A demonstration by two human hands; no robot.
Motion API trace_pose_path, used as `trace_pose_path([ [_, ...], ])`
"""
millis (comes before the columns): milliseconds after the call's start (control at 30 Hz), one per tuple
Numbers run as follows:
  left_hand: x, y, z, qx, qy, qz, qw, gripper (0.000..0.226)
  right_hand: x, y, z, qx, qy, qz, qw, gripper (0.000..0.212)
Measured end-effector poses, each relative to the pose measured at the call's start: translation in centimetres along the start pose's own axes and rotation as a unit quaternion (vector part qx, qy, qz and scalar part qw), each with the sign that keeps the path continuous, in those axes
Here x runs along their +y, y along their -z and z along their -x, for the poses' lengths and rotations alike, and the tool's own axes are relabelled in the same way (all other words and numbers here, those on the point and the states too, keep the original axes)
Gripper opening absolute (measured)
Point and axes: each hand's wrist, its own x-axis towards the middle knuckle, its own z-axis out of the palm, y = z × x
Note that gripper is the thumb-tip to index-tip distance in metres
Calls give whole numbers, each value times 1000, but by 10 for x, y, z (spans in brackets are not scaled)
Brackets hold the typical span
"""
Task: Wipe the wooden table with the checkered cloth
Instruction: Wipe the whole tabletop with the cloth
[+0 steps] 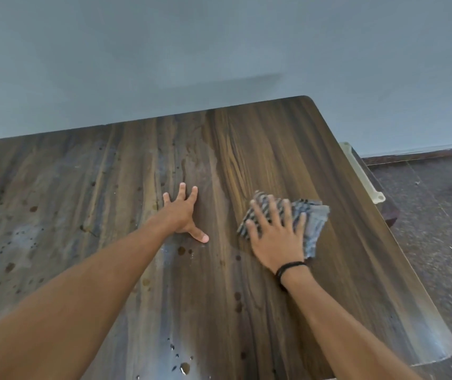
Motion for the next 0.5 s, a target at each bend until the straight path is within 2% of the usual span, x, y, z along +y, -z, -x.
trace_pose_path([
  [67,3,-4,4,6,-3,-11,1000,145,5,-11,22,-11,105,21,994,58],
  [100,4,-8,7,7,-6,-17,1000,143,18,-9,30,-24,125,15,992,58],
  [133,5,-13,11,3,-12,-25,1000,142,28,-5,29,-21,110,12,994,58],
  [233,12,-30,21,-22,-19,-29,999,148,17,-2,11,-1,-8,-15,1000,59],
  [300,21,-35,25,-23,-14,-31,999,151,0,-13,21,16,40,9,999,59],
  [367,27,-35,30,-25,-7,-41,999,150,16,-13,29,-10,115,6,993,60],
  [400,27,-34,33,-24,-6,-42,999,150,26,-8,25,-19,113,0,993,60],
  [500,24,-33,36,-19,-11,-44,999,149,19,3,4,-11,6,-33,999,58],
])
